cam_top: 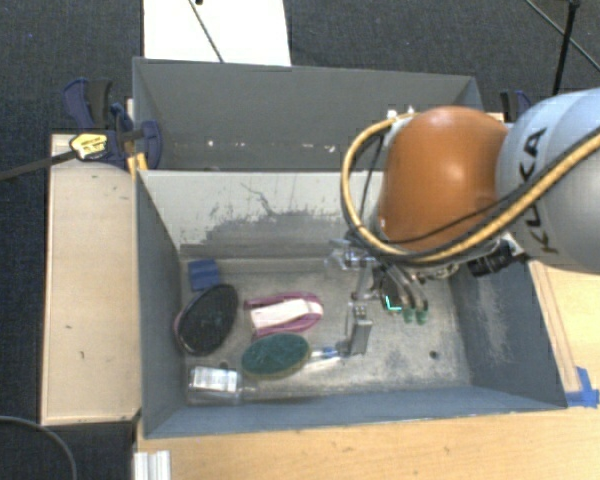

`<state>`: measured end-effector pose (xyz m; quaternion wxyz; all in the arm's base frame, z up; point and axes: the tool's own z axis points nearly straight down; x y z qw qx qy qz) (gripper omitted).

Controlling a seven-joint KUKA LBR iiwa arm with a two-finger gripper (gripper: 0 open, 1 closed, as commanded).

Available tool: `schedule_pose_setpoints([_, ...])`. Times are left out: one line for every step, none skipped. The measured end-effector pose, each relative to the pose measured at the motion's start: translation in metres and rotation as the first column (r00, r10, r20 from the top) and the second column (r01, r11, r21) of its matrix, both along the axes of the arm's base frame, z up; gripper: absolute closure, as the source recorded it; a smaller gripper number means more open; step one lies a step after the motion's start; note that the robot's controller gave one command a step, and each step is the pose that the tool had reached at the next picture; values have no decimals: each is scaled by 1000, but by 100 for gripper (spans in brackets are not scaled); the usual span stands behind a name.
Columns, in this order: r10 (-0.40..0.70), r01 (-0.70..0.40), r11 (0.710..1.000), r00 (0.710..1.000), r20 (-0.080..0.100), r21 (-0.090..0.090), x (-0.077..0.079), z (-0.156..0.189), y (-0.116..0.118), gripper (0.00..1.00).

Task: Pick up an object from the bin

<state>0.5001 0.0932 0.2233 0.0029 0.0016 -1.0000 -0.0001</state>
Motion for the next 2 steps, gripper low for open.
schedule_pose_setpoints([110, -110, 994, 994, 0, 1, -24, -122, 57, 0])
schedule_pose_setpoints([394, -394, 919, 919, 13, -1, -17, -141, 96, 0])
